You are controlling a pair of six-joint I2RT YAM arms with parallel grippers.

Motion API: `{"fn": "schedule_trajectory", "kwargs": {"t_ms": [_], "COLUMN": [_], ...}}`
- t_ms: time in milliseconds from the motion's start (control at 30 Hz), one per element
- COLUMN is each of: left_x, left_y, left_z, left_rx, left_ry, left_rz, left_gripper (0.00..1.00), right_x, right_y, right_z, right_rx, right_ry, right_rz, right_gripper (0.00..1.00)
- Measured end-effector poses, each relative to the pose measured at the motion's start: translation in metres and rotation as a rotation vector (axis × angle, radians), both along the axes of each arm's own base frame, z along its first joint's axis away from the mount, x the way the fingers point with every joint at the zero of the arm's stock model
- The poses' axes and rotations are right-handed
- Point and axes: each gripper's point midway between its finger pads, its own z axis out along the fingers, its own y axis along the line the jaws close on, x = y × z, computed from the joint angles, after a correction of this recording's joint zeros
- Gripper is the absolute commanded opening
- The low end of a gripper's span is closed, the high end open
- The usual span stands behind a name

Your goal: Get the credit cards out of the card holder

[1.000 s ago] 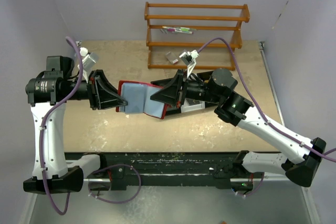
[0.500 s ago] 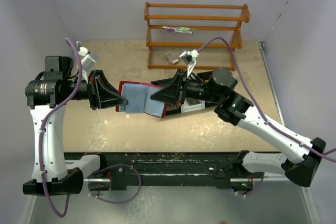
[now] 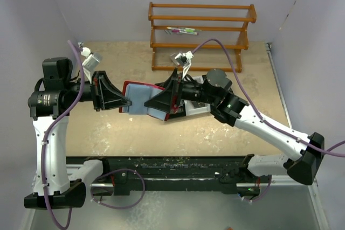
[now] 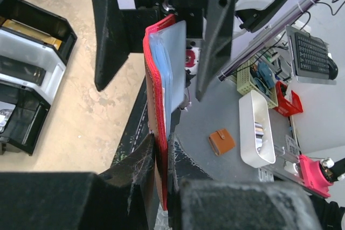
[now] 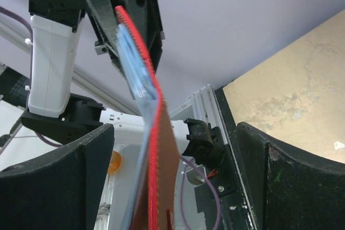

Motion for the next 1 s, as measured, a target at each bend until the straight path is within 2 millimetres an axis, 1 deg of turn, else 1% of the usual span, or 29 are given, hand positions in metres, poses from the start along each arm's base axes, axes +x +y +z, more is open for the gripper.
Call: {"fn": "schedule_trajectory", "kwargs": {"t_ms": [100, 167, 233, 333, 400, 433, 567, 633, 700, 733, 767, 833, 867, 1000], "left_x": [0.004, 0.007, 0.008, 0.008, 0.006, 0.006, 0.007, 0.006, 0.005, 0.004, 0.002, -0.001, -0.002, -0.006], "left_y": [0.001, 0.001, 0.001, 0.001, 0.000, 0.000, 0.000, 0.000, 0.000, 0.000, 0.000, -0.001, -0.001, -0.001], "left_z": [-0.001, -0.002, -0.003, -0.002, 0.000, 0.000, 0.000, 0.002, 0.003, 0.003, 0.004, 0.005, 0.006, 0.009], "left_rx": [0.008, 0.012, 0.015, 0.010, 0.000, -0.001, -0.002, -0.004, -0.009, -0.014, -0.018, -0.026, -0.028, -0.036], "left_ry": [0.002, 0.010, 0.018, 0.021, 0.023, 0.023, 0.020, 0.018, 0.022, 0.024, 0.028, 0.029, 0.029, 0.024], "left_rz": [0.015, 0.024, 0.030, 0.025, 0.014, 0.012, 0.013, 0.011, 0.006, -0.001, -0.006, -0.016, -0.020, -0.031], "left_gripper": [0.01, 0.02, 0.03, 0.05, 0.06, 0.07, 0.15, 0.20, 0.23, 0.23, 0.24, 0.25, 0.26, 0.26], "right_x": [-0.007, -0.011, -0.013, -0.011, -0.008, -0.008, -0.006, -0.005, -0.006, -0.007, -0.008, -0.011, -0.013, -0.022], "right_y": [0.009, 0.014, 0.018, 0.024, 0.028, 0.029, 0.029, 0.028, 0.026, 0.025, 0.025, 0.020, 0.019, 0.016], "right_z": [0.001, 0.002, 0.004, 0.006, 0.004, 0.002, 0.000, 0.000, 0.001, 0.002, -0.002, 0.001, 0.002, 0.002], "right_rx": [0.003, 0.007, 0.014, 0.022, 0.020, 0.017, 0.011, 0.008, 0.013, 0.014, 0.009, 0.017, 0.019, 0.029], "right_ry": [-0.006, -0.010, -0.014, -0.016, -0.009, -0.002, 0.010, 0.015, 0.014, 0.014, 0.017, 0.010, 0.009, -0.004], "right_rz": [0.023, 0.038, 0.047, 0.048, 0.046, 0.045, 0.036, 0.028, 0.024, 0.024, 0.024, 0.028, 0.030, 0.072], "right_gripper": [0.96, 0.89, 0.77, 0.63, 0.54, 0.49, 0.32, 0.26, 0.16, 0.10, 0.06, 0.01, 0.00, 0.00]}}
